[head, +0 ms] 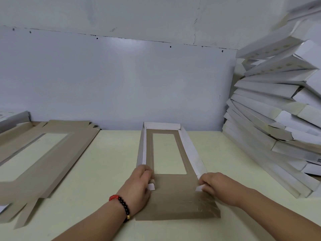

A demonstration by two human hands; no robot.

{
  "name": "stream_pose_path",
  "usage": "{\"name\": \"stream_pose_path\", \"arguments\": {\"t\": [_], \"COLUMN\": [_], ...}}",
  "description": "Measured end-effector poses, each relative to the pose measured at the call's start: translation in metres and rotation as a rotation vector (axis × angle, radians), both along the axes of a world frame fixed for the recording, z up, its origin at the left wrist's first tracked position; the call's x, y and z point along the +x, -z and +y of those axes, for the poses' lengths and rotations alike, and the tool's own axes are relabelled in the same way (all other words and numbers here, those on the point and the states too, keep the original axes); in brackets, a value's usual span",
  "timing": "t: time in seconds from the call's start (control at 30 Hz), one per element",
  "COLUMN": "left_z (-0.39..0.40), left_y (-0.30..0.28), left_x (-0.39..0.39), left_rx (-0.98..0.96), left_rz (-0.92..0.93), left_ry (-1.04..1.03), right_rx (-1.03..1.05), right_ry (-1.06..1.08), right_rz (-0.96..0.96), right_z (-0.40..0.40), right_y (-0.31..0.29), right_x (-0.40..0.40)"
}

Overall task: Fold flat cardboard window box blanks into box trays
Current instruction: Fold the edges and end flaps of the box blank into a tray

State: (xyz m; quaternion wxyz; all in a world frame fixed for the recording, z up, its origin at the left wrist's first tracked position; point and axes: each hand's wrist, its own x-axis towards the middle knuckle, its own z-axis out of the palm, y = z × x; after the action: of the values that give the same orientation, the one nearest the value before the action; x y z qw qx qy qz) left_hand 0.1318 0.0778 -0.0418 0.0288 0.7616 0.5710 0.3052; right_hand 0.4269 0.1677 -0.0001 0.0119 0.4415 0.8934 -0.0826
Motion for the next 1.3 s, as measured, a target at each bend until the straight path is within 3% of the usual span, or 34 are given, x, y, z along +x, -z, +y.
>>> {"name": "stream_pose_path", "arguments": {"t": [0.17, 0.27, 0.37, 0.43, 0.7, 1.13, 1.3], "left_z": [-0.005, -0.005, -0.001, 0.0, 0.009, -0.002, -0.002], "left_y": [0.0, 0.001, 0.003, 0.0, -0.005, 0.005, 0.003], "left_x": [-0.022, -0.026, -0.03, -0.038, -0.037, -0.036, -0.035], "left_rx": [-0.007, -0.024, -0.132, -0.194, -0.19, -0.161, -0.142], "left_rz": [-0.173, 0.002, 0.178, 0.166, 0.206, 0.112, 0.135], "left_ry": [0.045, 0.019, -0.166, -0.207, 0.003, -0.13, -0.115], "right_rx": [0.015, 0.035, 0.049, 0.058, 0.086, 0.126, 0.126], "right_ry": [0.017, 0.034, 0.046, 0.045, 0.041, 0.131, 0.161], "right_rz": [0.02, 0.013, -0.009, -0.011, -0.008, 0.328, 0.343], "right_z": [0.0, 0.0, -0.001, -0.001, -0.001, -0.002, -0.005], "right_y": [0.001, 0.002, 0.001, 0.001, 0.001, 0.019, 0.019], "right_x": [0.001, -0.003, -0.006, -0.006, -0.011, -0.015, -0.015]}}
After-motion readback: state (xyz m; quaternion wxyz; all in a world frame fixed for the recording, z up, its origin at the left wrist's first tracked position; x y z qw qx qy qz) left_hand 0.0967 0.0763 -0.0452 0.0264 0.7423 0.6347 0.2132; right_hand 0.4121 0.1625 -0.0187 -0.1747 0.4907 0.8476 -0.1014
